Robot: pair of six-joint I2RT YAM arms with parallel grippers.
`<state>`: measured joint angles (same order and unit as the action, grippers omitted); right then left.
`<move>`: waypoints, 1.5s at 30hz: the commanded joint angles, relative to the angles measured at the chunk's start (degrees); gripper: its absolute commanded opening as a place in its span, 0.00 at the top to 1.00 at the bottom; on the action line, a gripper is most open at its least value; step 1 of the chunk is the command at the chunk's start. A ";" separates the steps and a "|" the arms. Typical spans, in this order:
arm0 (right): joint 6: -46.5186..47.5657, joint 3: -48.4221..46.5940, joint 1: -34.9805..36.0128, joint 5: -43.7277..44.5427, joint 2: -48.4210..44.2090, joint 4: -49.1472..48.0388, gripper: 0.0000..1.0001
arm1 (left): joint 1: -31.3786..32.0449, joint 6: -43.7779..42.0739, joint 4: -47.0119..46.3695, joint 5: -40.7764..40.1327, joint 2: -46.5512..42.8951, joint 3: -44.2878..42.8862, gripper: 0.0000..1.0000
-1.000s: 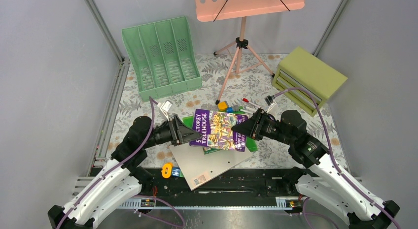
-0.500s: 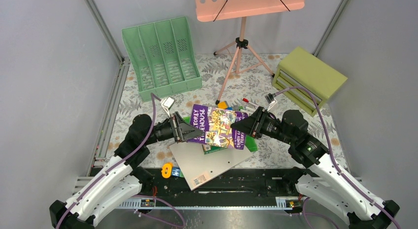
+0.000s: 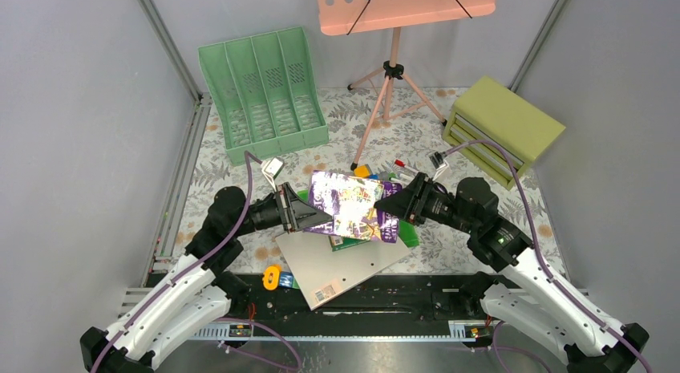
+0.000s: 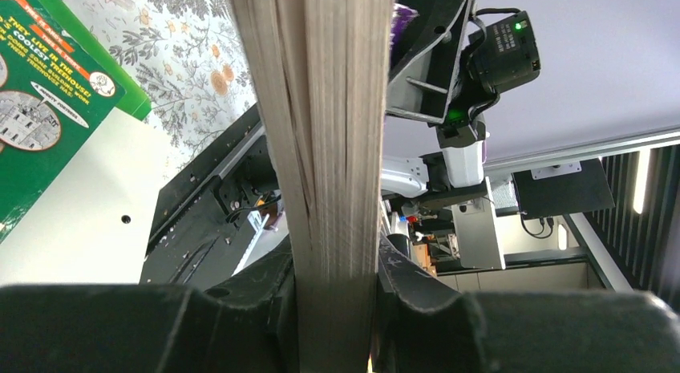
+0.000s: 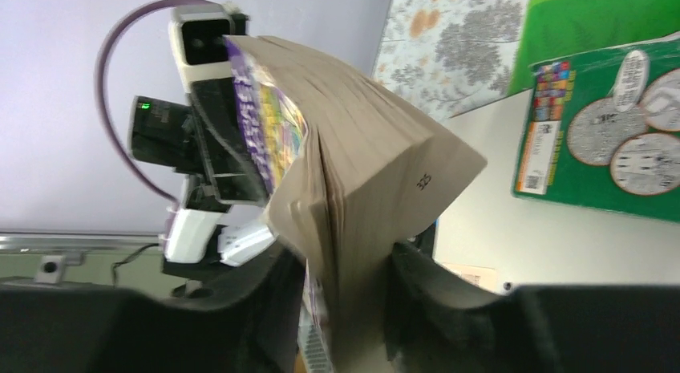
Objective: Organize the desk
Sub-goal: Pick up the book from the center of the board.
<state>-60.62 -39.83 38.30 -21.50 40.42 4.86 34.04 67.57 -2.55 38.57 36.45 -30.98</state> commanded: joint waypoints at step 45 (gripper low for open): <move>29.91 -0.52 0.42 30.30 -1.67 23.44 0.01 | -0.12 -36.66 53.34 -34.52 7.76 -33.79 1.00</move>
<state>-33.30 -41.12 38.35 4.89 38.98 33.01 34.11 34.24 54.15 6.72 43.40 -58.39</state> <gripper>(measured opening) 0.990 0.261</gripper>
